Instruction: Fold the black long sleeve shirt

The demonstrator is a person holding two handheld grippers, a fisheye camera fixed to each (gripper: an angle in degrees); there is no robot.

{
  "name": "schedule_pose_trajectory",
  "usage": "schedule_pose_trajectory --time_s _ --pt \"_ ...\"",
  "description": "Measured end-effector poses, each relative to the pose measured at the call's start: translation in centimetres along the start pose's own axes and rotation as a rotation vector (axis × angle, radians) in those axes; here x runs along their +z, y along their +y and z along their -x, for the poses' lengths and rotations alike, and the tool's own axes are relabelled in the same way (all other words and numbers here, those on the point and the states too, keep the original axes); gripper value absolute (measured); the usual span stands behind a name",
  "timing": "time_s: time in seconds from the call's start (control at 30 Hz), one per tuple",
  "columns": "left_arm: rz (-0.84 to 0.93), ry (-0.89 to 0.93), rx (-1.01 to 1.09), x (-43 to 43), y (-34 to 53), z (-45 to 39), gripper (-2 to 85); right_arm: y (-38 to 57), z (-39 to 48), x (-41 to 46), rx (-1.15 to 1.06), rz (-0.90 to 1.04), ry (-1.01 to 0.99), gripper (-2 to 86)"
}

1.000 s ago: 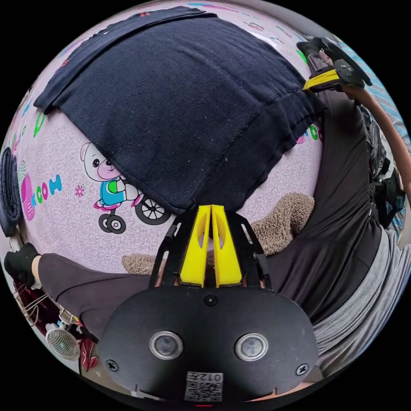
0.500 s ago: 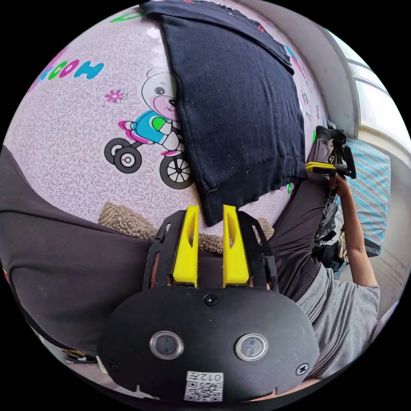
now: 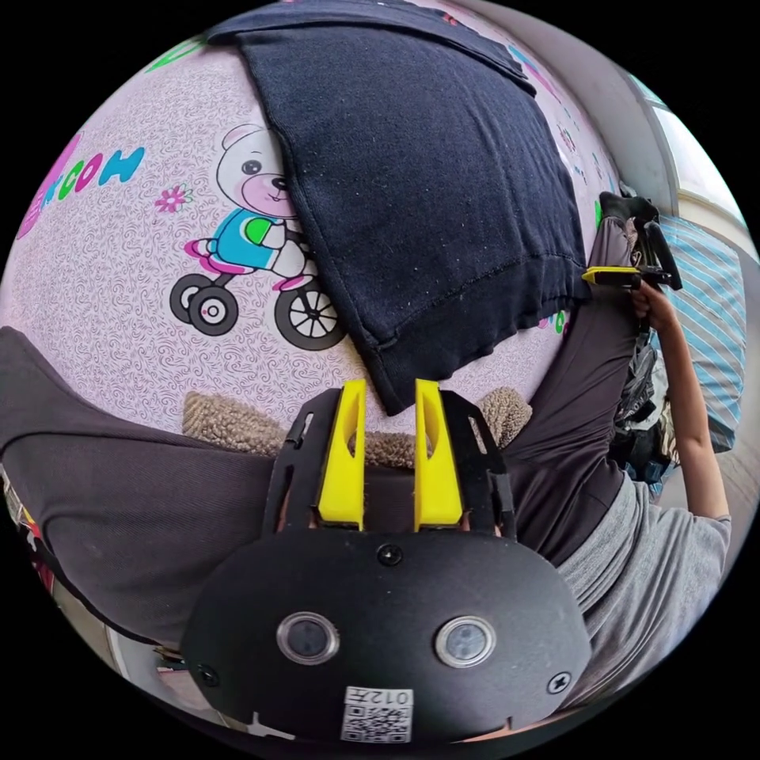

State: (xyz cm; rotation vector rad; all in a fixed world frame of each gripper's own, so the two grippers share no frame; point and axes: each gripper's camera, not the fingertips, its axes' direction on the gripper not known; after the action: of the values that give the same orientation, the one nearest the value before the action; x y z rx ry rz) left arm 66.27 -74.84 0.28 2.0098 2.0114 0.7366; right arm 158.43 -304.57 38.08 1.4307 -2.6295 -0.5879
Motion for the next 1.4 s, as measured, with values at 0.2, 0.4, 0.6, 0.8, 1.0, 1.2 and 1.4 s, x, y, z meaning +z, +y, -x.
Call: schedule_pose_trajectory --time_s 0.2,0.4,0.6,0.8,1.0,1.2,1.4 --pt "0.069 0.014 0.037 1.6 1.9 0.5 5.4 -5.3 5.0 -3.1 -0.047 0.048 -0.027 6.2" --pt "0.087 0.059 0.009 2.2 4.6 3.2 3.4 -10.5 9.2 -7.0 -0.104 0.104 -0.031 2.3" --pt "0.079 0.168 0.078 2.6 8.7 5.4 1.7 -11.8 12.2 -14.1 -0.148 0.044 -0.061 -0.3" --pt "-0.184 0.412 0.199 -1.2 17.2 9.4 1.3 -7.4 11.6 -26.9 -0.256 -0.228 -0.423 -0.5" --pt "-0.566 0.608 0.358 -6.3 27.5 13.8 1.3 -1.0 12.5 -40.5 -0.432 -0.55 -0.685 -0.5" --pt "-0.846 0.65 0.5 -9.0 36.8 15.3 1.2 5.3 13.1 -50.3 -0.565 -0.809 -0.889 -0.6" --pt "-0.974 0.648 0.569 -9.4 45.0 15.7 1.2 10.6 15.2 -55.5 -0.67 -0.888 -0.941 -0.6"
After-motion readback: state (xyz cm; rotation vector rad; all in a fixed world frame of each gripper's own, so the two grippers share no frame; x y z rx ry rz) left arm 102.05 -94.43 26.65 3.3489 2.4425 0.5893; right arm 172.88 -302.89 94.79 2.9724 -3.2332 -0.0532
